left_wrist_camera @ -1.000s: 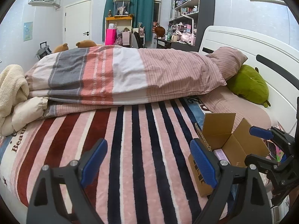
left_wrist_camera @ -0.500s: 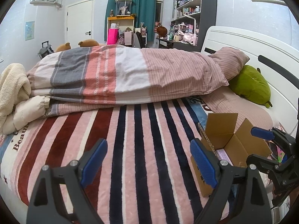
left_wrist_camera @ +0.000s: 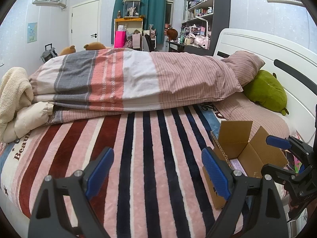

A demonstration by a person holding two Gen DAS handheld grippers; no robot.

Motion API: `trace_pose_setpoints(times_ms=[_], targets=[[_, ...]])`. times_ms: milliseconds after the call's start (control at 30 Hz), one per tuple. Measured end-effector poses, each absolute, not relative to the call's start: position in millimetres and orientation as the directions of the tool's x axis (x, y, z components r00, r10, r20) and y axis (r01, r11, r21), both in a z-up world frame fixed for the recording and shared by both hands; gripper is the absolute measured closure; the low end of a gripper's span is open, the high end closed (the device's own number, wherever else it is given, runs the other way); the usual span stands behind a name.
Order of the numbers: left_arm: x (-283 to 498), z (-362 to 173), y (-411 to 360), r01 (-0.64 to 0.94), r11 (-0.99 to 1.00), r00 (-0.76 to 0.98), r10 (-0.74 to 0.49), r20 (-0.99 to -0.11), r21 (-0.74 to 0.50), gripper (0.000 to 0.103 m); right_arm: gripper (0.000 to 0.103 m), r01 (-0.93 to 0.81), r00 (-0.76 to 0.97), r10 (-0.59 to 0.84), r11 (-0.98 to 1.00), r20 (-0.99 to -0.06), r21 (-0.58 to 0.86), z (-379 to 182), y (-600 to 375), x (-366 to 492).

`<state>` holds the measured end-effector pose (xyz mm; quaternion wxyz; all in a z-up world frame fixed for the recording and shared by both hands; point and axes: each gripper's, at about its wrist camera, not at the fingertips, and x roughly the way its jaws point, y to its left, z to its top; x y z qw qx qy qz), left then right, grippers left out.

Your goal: Organize rigid objects

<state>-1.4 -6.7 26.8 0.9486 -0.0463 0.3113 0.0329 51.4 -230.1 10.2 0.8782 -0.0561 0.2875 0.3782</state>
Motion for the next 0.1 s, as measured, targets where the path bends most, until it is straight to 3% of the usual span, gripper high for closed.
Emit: trace_pose_setpoints(times_ms=[100], targets=[[-1.3,26.8,-6.4,-0.091,0.994,0.804,0.033,-0.594,-0.068,0.015,0.011,-0.696,0.549,0.633,0.708,-0.545,0.121,10.3,-230.3,51.2]])
